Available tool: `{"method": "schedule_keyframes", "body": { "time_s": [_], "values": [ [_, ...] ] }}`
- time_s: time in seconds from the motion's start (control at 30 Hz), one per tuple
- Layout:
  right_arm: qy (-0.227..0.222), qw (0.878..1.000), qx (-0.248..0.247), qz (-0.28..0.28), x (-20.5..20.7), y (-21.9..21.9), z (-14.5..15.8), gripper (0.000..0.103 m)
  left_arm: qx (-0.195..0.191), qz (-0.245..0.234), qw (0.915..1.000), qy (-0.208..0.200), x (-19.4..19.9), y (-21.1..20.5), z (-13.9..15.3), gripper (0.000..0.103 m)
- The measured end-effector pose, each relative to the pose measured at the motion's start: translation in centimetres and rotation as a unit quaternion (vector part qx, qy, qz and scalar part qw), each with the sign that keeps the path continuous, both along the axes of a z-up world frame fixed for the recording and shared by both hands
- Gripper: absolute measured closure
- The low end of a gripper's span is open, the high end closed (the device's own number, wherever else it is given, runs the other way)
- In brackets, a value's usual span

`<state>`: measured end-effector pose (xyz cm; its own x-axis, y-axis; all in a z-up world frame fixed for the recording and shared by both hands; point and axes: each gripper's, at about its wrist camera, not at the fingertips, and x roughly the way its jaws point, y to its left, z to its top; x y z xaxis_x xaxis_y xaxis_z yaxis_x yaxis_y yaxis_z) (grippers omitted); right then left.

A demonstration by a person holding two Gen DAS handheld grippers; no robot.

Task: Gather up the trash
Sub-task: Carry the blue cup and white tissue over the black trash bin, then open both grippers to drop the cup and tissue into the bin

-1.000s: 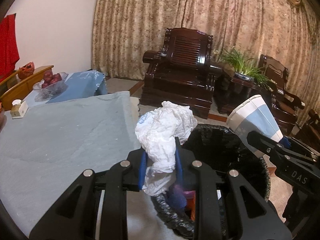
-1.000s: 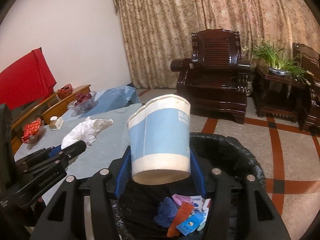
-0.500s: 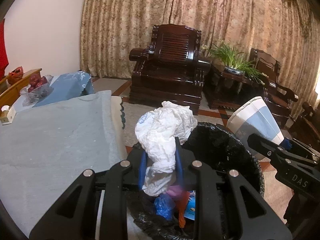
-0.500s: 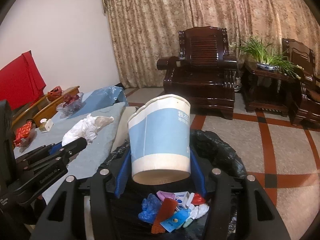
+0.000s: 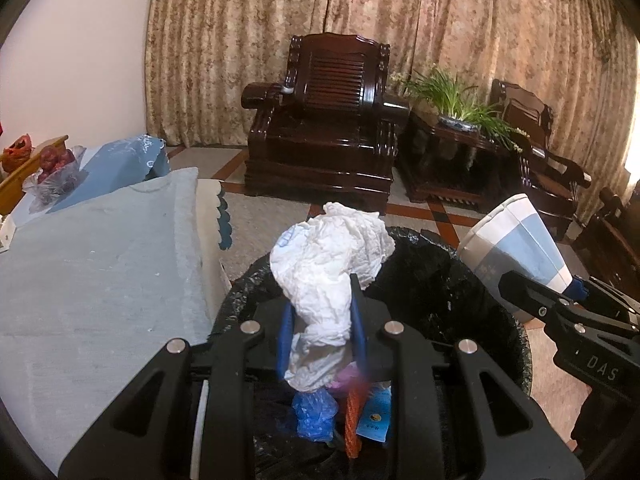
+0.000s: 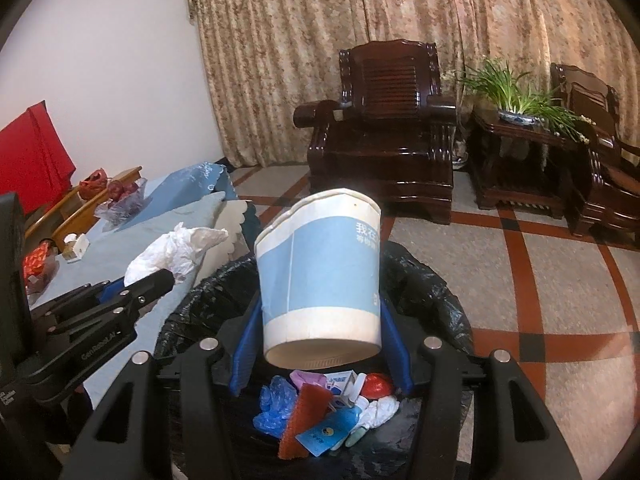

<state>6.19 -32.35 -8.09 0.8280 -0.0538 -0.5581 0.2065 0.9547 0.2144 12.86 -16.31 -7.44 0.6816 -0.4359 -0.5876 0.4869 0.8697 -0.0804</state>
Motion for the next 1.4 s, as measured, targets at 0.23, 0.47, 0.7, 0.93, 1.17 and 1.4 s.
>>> {"method": "schedule_keyframes", "body": {
  "time_s": [0.23, 0.47, 0.7, 0.93, 1.17, 1.4],
  "values": [
    [0.013, 1.000, 0.004, -0.005, 0.4, -0.8, -1.1, 0.049, 0.006, -0.003, 0.9999, 0.010, 0.9, -1.0, -1.0, 0.079],
    [0.024, 1.000, 0.007, -0.007, 1.1, -1.2, -1.9, 0.049, 0.011, -0.005, 0.9997, 0.020, 1.4, -1.6, -2.3, 0.079],
    [0.037, 0.999, 0.009, -0.007, 2.0, -1.6, -3.0, 0.049, 0.015, -0.004, 0.9995, 0.029, 2.1, -2.0, -3.2, 0.079],
    [0.049, 0.999, 0.009, -0.008, 2.5, -1.7, -4.1, 0.049, 0.021, -0.003, 0.9990, 0.040, 2.5, -2.6, -3.9, 0.079],
    [0.060, 0.998, 0.004, -0.018, 3.1, -1.8, -4.6, 0.035, 0.015, 0.002, 0.9988, 0.048, 3.0, -2.3, -3.8, 0.054],
    [0.061, 0.998, -0.010, -0.032, 2.5, -2.0, -4.4, 0.008, 0.008, 0.008, 0.9990, 0.042, 2.9, -1.5, -3.1, 0.033]
  ]
}}
